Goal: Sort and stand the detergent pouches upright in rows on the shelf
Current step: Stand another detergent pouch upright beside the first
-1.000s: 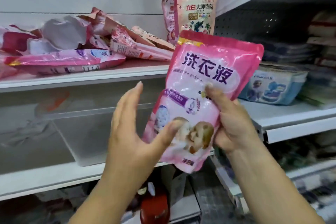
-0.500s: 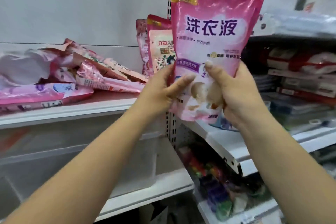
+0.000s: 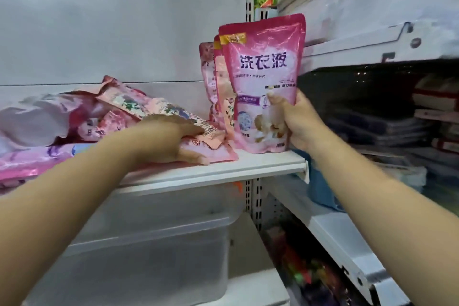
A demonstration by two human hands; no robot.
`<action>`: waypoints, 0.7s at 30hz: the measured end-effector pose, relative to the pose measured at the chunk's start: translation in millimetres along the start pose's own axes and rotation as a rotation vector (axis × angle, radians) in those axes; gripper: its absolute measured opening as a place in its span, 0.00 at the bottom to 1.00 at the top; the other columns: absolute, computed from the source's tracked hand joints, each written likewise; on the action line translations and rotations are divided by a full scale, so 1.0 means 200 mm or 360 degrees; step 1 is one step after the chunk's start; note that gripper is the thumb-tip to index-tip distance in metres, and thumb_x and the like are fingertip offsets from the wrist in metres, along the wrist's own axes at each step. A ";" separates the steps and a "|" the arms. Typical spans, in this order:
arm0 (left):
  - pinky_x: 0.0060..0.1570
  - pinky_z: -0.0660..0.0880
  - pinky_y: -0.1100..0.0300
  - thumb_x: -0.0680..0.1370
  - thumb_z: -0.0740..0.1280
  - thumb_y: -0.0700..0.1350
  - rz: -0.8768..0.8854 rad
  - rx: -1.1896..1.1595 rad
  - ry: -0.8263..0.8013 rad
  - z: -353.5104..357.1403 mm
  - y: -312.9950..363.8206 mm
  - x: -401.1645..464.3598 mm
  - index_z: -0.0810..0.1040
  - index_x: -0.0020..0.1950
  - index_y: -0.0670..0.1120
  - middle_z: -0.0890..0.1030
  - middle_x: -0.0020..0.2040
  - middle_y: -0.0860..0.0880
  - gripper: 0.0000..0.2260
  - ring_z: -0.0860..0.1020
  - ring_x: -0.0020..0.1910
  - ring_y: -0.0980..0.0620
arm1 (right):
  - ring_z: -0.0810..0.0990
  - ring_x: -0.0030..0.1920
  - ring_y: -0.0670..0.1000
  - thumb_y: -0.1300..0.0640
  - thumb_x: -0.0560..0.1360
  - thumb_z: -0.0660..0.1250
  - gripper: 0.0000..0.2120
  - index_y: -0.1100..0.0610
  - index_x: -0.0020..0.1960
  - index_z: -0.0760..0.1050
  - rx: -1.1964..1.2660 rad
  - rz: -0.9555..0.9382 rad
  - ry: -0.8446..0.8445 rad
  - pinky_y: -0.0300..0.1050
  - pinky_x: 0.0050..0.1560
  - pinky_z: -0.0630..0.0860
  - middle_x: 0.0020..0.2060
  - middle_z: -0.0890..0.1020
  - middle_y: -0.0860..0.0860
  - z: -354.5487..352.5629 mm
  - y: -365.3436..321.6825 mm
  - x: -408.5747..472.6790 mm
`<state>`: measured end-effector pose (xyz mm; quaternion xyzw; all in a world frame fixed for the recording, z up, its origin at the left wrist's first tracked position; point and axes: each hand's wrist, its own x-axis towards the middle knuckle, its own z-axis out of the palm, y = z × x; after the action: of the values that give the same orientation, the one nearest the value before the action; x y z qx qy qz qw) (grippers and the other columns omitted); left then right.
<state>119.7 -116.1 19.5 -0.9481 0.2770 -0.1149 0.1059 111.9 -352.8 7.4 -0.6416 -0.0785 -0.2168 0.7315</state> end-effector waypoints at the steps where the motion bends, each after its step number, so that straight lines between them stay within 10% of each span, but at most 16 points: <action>1: 0.67 0.60 0.57 0.59 0.47 0.79 0.0008 0.0023 0.0020 0.00 -0.02 -0.01 0.59 0.73 0.58 0.64 0.73 0.54 0.46 0.64 0.70 0.50 | 0.83 0.46 0.50 0.57 0.74 0.66 0.08 0.50 0.53 0.72 0.0006 0.0009 -0.0052 0.49 0.49 0.79 0.47 0.83 0.50 0.00 0.00 0.02; 11: 0.68 0.55 0.60 0.43 0.37 0.83 -0.0084 0.0076 0.0062 0.01 -0.19 -0.14 0.57 0.73 0.60 0.59 0.74 0.57 0.61 0.60 0.72 0.53 | 0.81 0.52 0.53 0.52 0.71 0.68 0.16 0.51 0.57 0.71 -0.0012 0.0005 -0.0226 0.52 0.56 0.77 0.53 0.81 0.52 0.04 0.04 0.07; 15: 0.68 0.56 0.59 0.43 0.37 0.83 -0.0128 0.0079 0.0117 0.01 -0.19 -0.16 0.57 0.73 0.59 0.59 0.74 0.56 0.61 0.59 0.72 0.53 | 0.76 0.60 0.53 0.41 0.63 0.70 0.39 0.56 0.69 0.63 -0.0330 -0.0095 -0.0149 0.55 0.64 0.71 0.63 0.76 0.53 0.06 0.03 0.04; 21: 0.69 0.56 0.58 0.46 0.33 0.82 -0.0056 0.0091 0.0294 0.04 -0.15 -0.20 0.62 0.72 0.59 0.63 0.73 0.55 0.59 0.61 0.72 0.53 | 0.69 0.63 0.53 0.46 0.73 0.66 0.33 0.54 0.72 0.56 -0.1127 -0.0257 0.0176 0.43 0.57 0.67 0.67 0.65 0.54 0.02 0.00 -0.15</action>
<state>103.9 -68.0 13.9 -0.9348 0.2654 -0.2115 0.1048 86.1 -343.3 -3.7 -0.8341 -0.0094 -0.3220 0.4478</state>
